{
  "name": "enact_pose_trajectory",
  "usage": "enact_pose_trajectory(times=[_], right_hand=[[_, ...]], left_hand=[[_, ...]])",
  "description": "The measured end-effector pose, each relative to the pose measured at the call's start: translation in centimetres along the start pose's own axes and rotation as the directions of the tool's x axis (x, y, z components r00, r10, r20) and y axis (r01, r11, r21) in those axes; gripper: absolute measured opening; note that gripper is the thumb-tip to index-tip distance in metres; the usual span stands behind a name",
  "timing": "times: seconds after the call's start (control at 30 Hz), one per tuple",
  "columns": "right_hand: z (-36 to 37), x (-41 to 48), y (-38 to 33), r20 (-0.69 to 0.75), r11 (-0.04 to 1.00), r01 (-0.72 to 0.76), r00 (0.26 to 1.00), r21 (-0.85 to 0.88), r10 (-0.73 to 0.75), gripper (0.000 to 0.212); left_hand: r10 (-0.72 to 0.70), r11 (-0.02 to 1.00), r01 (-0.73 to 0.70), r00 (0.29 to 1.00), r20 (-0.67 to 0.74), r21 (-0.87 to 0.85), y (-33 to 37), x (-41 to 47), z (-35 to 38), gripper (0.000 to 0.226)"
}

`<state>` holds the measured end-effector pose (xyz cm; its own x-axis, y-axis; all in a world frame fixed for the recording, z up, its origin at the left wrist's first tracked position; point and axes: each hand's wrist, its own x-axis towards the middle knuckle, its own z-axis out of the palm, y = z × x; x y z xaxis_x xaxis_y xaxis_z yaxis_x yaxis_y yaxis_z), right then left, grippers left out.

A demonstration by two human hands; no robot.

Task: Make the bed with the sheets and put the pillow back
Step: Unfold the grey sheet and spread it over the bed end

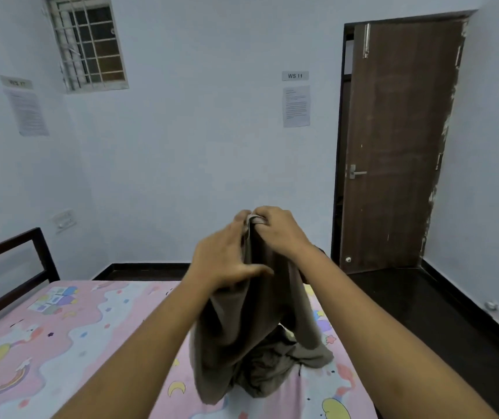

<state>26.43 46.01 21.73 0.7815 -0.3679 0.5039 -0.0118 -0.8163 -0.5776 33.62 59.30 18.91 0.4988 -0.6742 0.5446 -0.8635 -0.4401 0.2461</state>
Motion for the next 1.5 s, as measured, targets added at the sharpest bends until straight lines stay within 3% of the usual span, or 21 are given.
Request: enact_pose_trajectory(times=[0.03,0.1,0.2,0.23,0.33,0.4,0.5,0.57,0.63,0.7,0.77,0.87,0.93,1.0,1.03,1.1,1.2,1.33,1.5], right_hand=[[0.1,0.1,0.0,0.028,1.000,-0.008,1.000,0.022,0.007,0.016],[-0.3,0.2,0.8,0.163,0.999,-0.039,0.986,0.000,0.038,0.013],[-0.5,-0.4,2.7,0.462,0.964,-0.059,0.869,-0.258,0.177,0.049],[0.0,-0.7,3.5,0.508,0.942,-0.060,0.830,-0.330,0.231,0.050],[1.8,-1.5,6.2,0.419,0.899,-0.146,0.846,-0.413,0.329,0.022],[2.1,-2.2,7.9,0.319,0.905,-0.253,0.875,-0.343,0.365,0.008],[1.3,-2.7,9.8,0.292,0.909,-0.415,0.864,-0.052,0.411,0.022],[0.4,-2.5,10.3,0.237,0.912,-0.410,0.888,0.017,0.395,0.031],[-0.5,-2.1,10.5,0.114,0.938,-0.347,0.932,-0.002,0.345,0.031],[-1.3,-1.8,10.7,-0.035,0.954,-0.300,0.953,0.001,0.300,0.030],[-2.2,-1.7,10.4,-0.141,0.965,-0.262,0.956,-0.005,0.258,0.031],[-3.1,-1.9,9.2,-0.216,0.973,-0.205,0.960,-0.107,0.178,0.030],[-3.6,-2.4,8.4,-0.176,0.945,-0.150,0.979,-0.292,0.102,0.019],[-3.9,-2.9,8.6,-0.024,0.868,-0.071,0.997,-0.491,0.068,0.008],[-3.9,-3.3,8.8,0.075,0.842,-0.046,0.992,-0.538,0.102,0.018],[-3.3,-4.1,9.3,0.302,0.823,-0.014,0.927,-0.568,0.225,0.046],[-1.2,-5.8,10.8,0.540,0.730,0.060,0.714,-0.681,0.445,0.067],[2.5,-8.0,14.2,0.551,0.631,-0.021,0.466,-0.775,0.692,0.057],[6.6,-10.2,18.6,0.480,0.526,-0.189,0.242,-0.829,0.843,0.056]], left_hand=[[-0.015,0.986,0.007,0.999,0.047,0.164,0.0,0.3,0.6,0.081],[-0.101,0.935,0.070,0.992,0.070,0.347,-1.0,1.0,0.3,0.038],[-0.118,0.935,0.095,0.992,0.048,0.342,-2.6,1.5,-0.5,0.016],[-0.079,0.949,0.068,0.997,0.023,0.308,-2.5,1.5,-0.5,0.016],[-0.008,0.985,0.017,0.999,-0.052,0.173,-1.2,1.3,0.0,0.017],[-0.092,0.996,0.093,0.992,-0.090,0.011,-1.2,1.3,0.2,0.021],[-0.296,0.917,0.261,0.952,-0.074,-0.302,-2.7,1.3,-0.3,0.019],[-0.266,0.915,0.228,0.961,-0.073,-0.334,-3.8,1.2,-0.7,0.011],[-0.134,0.977,0.120,0.988,-0.074,-0.179,-4.7,1.1,-1.2,0.002],[0.025,0.996,-0.027,0.999,0.019,0.088,-5.4,1.1,-1.9,0.025],[0.107,0.922,-0.161,0.980,0.168,0.352,-5.7,0.9,-2.3,0.051],[0.086,0.830,-0.216,0.961,0.265,0.515,-5.6,0.5,-1.9,0.069],[0.039,0.785,-0.227,0.946,0.321,0.576,-5.6,0.2,-1.2,0.073],[-0.017,0.743,-0.261,0.914,0.406,0.616,-6.0,-0.4,-0.1,0.067],[-0.048,0.727,-0.279,0.891,0.452,0.628,-6.3,-0.9,0.6,0.059],[-0.083,0.694,-0.317,0.857,0.509,0.646,-6.7,-2.1,2.2,0.041],[-0.124,0.664,-0.312,0.850,0.512,0.680,-7.2,-3.9,4.8,0.032],[-0.240,0.685,-0.207,0.842,0.484,0.699,-7.8,-5.9,8.7,0.030],[-0.402,0.754,-0.080,0.729,0.554,0.652,-9.7,-10.0,14.6,0.032]])
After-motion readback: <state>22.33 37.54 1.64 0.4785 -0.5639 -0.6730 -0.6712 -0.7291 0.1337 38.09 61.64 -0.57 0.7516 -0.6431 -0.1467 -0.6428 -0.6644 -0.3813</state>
